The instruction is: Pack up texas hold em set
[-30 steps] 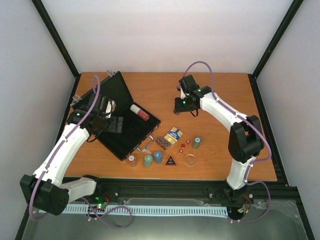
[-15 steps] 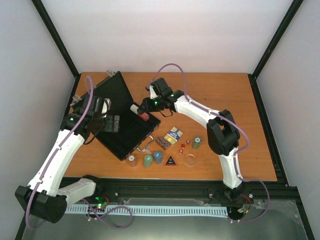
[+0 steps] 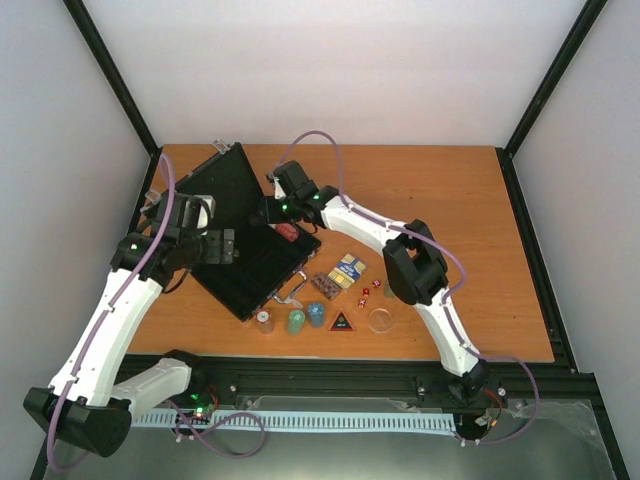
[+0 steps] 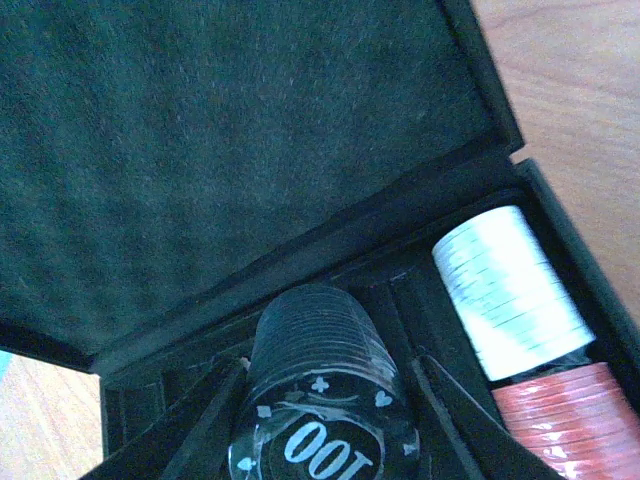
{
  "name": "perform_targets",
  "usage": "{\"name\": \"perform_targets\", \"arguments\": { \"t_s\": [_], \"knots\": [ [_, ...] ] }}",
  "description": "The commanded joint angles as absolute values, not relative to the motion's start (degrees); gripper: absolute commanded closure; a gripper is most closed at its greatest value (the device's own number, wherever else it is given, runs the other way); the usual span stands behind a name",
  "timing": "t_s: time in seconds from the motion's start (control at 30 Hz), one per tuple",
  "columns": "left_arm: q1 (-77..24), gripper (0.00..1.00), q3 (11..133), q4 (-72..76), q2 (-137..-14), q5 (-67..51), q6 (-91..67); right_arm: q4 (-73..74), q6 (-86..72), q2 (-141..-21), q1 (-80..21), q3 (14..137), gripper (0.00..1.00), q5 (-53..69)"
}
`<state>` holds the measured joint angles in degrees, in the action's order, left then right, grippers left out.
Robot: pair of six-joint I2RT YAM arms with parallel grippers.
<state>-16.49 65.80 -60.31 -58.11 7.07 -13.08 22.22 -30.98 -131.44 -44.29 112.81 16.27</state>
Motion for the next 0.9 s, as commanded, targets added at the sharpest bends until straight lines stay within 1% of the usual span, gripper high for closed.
{"name": "perform_targets", "arguments": {
  "t_s": [0.0,0.17,0.4,0.6,0.63,0.87],
  "knots": [
    [-16.79,0.00,66.89,-61.39,-56.78,7.73,-13.53,20.83,-31.66,-133.46,-46.75,115.23,0.97,13.41],
    [-16.79,0.00,66.80,-61.44,-56.56,7.61,-13.44,21.45,-31.82,-135.35,-47.08,115.51,0.97,10.20],
    [-16.79,0.00,66.12,-61.20,-56.56,7.21,-13.09,21.71,-29.98,-137.30,-48.49,115.67,0.96,2.10],
    [-16.79,0.00,65.77,-61.17,-56.69,6.94,-12.65,20.87,-28.92,-139.43,-48.77,117.37,0.96,0.24],
    [-16.79,0.00,65.68,-61.17,-56.70,6.94,-12.57,20.91,-28.92,-139.87,-48.78,117.60,0.94,0.14],
    [-16.79,0.00,65.67,-61.18,-56.95,6.57,-12.22,21.94,-29.03,-139.62,-49.11,118.31,0.57,-0.39]
  ]
}}
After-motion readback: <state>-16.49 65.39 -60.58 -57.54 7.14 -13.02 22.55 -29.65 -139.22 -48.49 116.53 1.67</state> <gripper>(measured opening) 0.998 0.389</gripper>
